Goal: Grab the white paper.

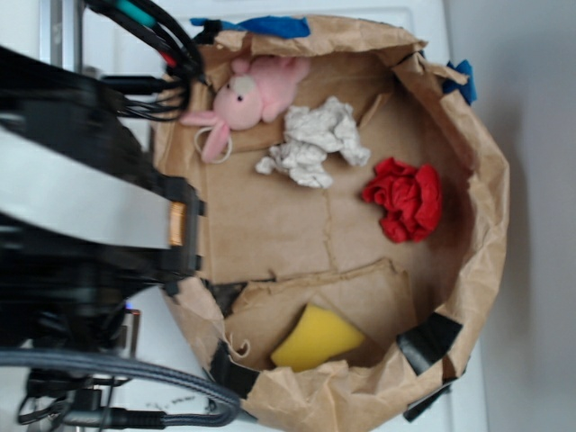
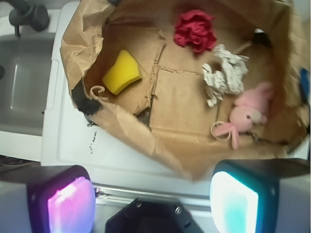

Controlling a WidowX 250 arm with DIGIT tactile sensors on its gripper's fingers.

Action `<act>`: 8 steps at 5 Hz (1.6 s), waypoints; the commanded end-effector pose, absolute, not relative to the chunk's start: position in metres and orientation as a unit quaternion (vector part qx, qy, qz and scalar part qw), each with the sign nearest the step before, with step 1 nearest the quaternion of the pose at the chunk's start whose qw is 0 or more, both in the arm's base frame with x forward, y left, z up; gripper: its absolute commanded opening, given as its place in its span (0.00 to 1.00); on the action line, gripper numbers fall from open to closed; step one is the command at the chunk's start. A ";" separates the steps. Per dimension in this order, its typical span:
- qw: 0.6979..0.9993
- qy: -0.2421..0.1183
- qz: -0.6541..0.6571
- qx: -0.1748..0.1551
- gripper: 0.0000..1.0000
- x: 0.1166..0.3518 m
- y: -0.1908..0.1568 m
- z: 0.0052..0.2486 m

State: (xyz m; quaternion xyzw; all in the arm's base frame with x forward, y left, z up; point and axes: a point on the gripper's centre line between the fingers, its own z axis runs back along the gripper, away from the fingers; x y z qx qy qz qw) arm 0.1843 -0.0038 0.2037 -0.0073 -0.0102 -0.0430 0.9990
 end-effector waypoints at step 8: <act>0.983 -0.097 -0.158 0.001 1.00 0.274 0.065 0.122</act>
